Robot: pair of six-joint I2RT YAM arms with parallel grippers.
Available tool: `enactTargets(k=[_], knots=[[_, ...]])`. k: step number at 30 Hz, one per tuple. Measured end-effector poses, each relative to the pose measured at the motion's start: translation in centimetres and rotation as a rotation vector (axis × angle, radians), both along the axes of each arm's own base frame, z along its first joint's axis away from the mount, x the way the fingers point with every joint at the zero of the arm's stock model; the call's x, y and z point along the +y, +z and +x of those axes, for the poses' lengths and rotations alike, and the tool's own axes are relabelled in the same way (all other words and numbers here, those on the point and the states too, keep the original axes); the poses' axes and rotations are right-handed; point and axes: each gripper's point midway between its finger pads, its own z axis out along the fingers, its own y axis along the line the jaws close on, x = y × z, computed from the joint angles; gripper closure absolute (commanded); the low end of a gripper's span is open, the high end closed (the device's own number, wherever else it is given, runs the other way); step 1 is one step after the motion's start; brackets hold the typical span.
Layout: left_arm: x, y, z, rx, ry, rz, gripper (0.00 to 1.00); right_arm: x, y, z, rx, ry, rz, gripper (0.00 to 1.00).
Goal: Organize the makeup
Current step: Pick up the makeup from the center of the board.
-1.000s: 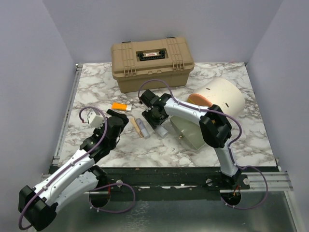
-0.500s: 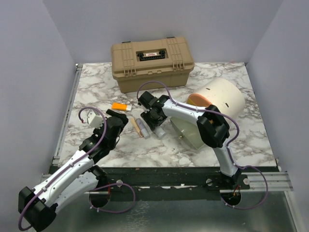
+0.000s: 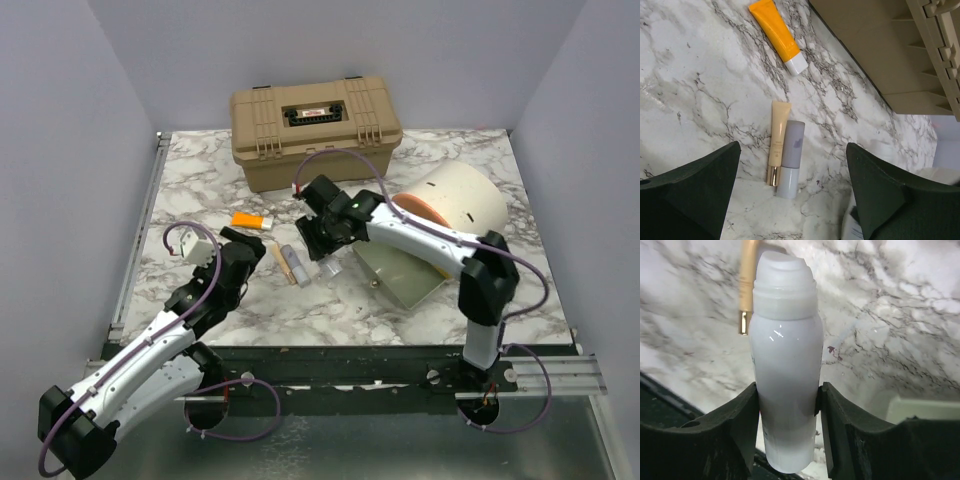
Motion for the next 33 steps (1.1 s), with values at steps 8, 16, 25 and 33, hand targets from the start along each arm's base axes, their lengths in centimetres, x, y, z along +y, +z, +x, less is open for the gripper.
enactTargets(k=[8,16,25,33], knots=[[0.0,-1.0,0.0,0.027,0.000,0.021,0.12,-3.3,10.2,-1.2,-0.180,-0.104,0.184,0.71],[-0.2,-1.6,0.2,0.046,-0.014,0.047,0.12,-8.4,6.1,-2.0,-0.175,-0.203,-0.029,0.71],[-1.1,-1.8,0.6,0.050,-0.042,0.037,0.12,-13.3,6.0,-2.1,-0.203,-0.292,-0.147,0.71],[-1.6,-1.7,0.7,0.046,-0.066,0.033,0.12,-16.2,5.0,-2.6,-0.174,-0.331,-0.216,0.70]])
